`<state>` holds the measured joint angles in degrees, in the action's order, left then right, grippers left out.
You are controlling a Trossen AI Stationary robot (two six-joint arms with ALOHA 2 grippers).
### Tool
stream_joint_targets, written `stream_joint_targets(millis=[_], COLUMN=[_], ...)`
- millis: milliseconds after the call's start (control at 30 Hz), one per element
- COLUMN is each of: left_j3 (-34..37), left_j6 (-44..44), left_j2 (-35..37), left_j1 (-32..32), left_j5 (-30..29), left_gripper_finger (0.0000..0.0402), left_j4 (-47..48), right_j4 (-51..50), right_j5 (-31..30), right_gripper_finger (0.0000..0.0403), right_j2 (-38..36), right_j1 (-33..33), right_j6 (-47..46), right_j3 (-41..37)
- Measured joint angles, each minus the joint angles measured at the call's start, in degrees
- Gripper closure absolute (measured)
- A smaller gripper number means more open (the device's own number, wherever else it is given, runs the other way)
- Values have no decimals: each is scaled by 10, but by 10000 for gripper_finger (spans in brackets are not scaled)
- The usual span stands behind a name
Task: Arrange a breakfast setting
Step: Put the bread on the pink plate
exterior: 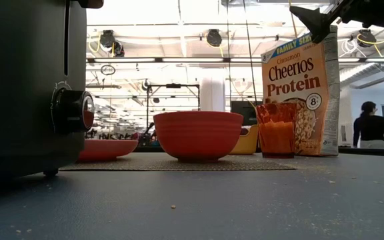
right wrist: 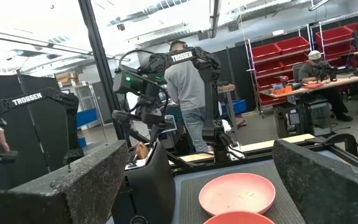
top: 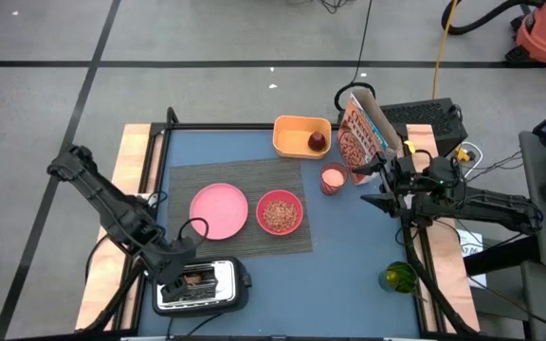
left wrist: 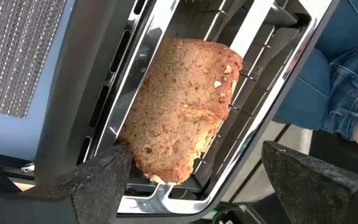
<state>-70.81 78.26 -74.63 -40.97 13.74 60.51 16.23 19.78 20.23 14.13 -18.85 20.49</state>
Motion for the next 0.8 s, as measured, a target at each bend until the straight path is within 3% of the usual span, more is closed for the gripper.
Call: stream_joint_targets(millis=[800], left_j3=[0], left_j6=[0], left_j2=[0], left_j1=[1], left_j5=[-26], left_gripper_finger=[249], left_j4=[27], right_j4=[0], right_j5=[0], right_gripper_finger=[9], right_j2=[0], right_j1=[0], right_j6=[0], right_j3=[0])
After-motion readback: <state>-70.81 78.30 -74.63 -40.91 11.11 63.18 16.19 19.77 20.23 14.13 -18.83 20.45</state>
